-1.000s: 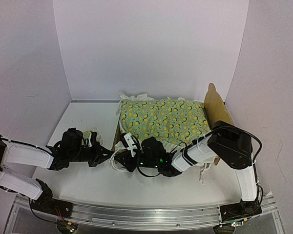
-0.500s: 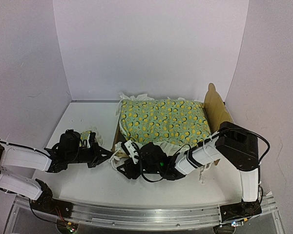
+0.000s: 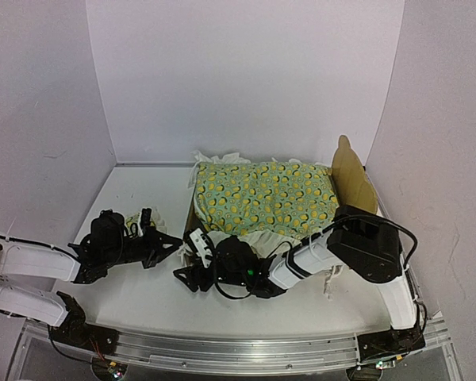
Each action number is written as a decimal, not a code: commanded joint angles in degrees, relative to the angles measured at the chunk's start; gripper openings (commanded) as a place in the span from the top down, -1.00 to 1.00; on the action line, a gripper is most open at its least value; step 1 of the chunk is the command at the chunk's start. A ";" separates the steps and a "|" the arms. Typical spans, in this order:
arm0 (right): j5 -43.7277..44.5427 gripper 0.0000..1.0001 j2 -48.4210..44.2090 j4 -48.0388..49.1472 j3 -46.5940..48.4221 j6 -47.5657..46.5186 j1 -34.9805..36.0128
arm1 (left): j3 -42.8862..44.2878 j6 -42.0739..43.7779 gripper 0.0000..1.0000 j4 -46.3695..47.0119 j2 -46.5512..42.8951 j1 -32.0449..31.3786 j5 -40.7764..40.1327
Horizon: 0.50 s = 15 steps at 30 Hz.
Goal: Set up the pet bed
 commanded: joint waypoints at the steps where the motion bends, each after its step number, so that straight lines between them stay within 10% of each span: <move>1: 4.68 -0.41 2.22 7.00 3.20 0.52 1.16 | -1.19 -1.46 1.00 5.42 -1.09 -0.17 0.21; 5: 11.36 0.12 2.52 7.91 1.47 1.85 1.32 | -1.94 -2.05 1.00 6.46 -1.59 -0.17 0.41; 8: 12.36 1.00 0.17 4.59 -1.11 2.41 1.33 | -2.56 -2.01 1.00 6.87 -2.12 -0.19 0.15; 15: 9.62 1.00 -10.52 -8.10 -11.12 3.87 1.33 | -4.31 0.07 1.00 10.90 -4.85 -0.18 -3.68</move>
